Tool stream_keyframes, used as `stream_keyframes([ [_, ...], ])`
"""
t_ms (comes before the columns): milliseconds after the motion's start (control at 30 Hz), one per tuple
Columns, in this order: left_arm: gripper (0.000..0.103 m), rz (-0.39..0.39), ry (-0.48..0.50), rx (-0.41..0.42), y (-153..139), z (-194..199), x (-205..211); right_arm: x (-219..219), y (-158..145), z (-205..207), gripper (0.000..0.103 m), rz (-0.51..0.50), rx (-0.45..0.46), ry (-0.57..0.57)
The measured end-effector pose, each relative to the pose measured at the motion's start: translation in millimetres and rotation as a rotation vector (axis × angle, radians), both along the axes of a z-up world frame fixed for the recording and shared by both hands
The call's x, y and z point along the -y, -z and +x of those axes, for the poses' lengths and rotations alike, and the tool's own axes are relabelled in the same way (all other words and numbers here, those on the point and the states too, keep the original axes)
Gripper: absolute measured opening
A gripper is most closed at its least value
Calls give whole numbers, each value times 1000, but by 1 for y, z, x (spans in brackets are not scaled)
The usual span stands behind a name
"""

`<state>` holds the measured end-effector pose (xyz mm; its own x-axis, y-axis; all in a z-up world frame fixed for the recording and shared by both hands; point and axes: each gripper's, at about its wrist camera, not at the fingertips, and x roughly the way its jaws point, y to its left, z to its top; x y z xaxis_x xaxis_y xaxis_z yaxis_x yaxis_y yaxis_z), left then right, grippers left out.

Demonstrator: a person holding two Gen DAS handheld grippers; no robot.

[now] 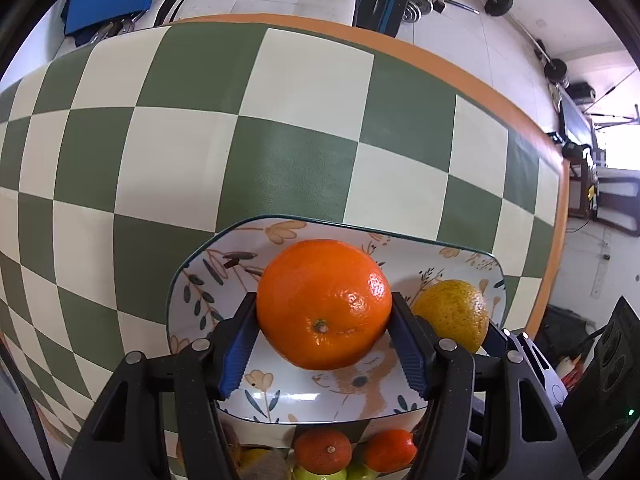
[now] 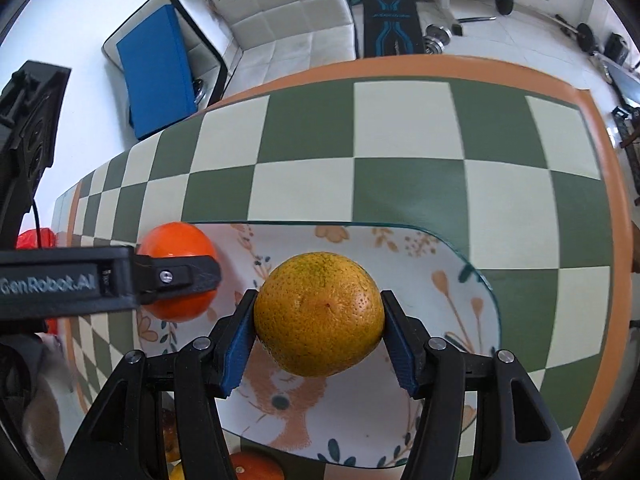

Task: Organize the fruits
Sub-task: 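Place the orange on the floral plate with the left tool while the right places the citrus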

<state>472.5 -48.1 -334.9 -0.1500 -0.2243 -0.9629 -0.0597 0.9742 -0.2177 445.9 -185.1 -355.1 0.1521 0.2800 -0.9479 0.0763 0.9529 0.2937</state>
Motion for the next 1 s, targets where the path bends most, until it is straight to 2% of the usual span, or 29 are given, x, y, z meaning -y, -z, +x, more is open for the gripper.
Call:
stream_keyframes([
  [67, 62, 14, 8, 5, 1, 1, 0, -2, 0, 0, 70, -1, -17, -1],
  [100, 74, 15, 12, 4, 2, 1, 0, -1, -1, -1, 82, -3, -16, 2],
  [133, 83, 11, 10, 7, 1, 1, -1, 0, -3, -2, 90, -7, -16, 5],
  [167, 92, 13, 12, 15, 0, 1, -3, 1, -5, -3, 90, -11, -13, 11],
  [333, 92, 63, 47, 80, -14, -4, -6, 8, -17, -13, 94, -70, -9, 40],
  [667, 92, 224, 122, 203, -31, -25, -10, 15, -28, -36, 95, -187, -28, 75],
  [1000, 92, 259, 92, 309, -67, -67, -26, 18, -68, -70, 95, -210, 30, 102],
])
